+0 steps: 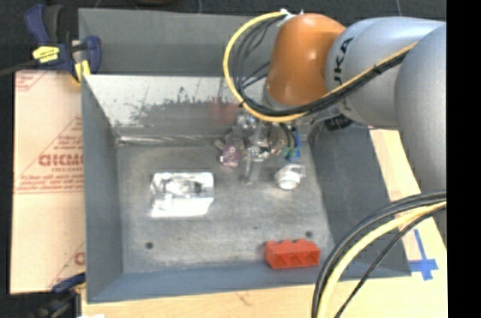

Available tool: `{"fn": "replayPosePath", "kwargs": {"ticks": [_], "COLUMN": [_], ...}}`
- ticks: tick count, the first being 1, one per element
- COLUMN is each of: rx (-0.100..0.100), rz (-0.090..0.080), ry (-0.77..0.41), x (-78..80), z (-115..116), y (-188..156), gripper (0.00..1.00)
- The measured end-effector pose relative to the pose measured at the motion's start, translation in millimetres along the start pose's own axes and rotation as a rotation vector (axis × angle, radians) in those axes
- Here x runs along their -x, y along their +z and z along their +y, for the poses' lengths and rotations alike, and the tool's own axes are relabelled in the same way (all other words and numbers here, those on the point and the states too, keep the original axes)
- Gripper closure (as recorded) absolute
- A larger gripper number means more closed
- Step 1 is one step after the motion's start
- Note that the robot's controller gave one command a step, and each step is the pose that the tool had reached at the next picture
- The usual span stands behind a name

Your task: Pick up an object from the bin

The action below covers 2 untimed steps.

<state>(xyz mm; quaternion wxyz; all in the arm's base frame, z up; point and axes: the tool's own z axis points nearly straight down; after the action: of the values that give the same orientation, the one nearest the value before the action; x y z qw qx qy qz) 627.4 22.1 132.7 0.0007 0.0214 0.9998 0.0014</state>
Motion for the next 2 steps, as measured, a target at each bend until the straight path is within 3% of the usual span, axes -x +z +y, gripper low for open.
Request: {"fn": "replayPosePath", "kwargs": {"ticks": [1, 2], "rx": [-0.002, -0.002], "rz": [0.006, -0.012], "ry": [0.297, 0.294], "x": [22.3, 26.8], "z": [-13.5, -14.2], "y": [62.5, 57.8], "gripper": [0.00, 1.00]}}
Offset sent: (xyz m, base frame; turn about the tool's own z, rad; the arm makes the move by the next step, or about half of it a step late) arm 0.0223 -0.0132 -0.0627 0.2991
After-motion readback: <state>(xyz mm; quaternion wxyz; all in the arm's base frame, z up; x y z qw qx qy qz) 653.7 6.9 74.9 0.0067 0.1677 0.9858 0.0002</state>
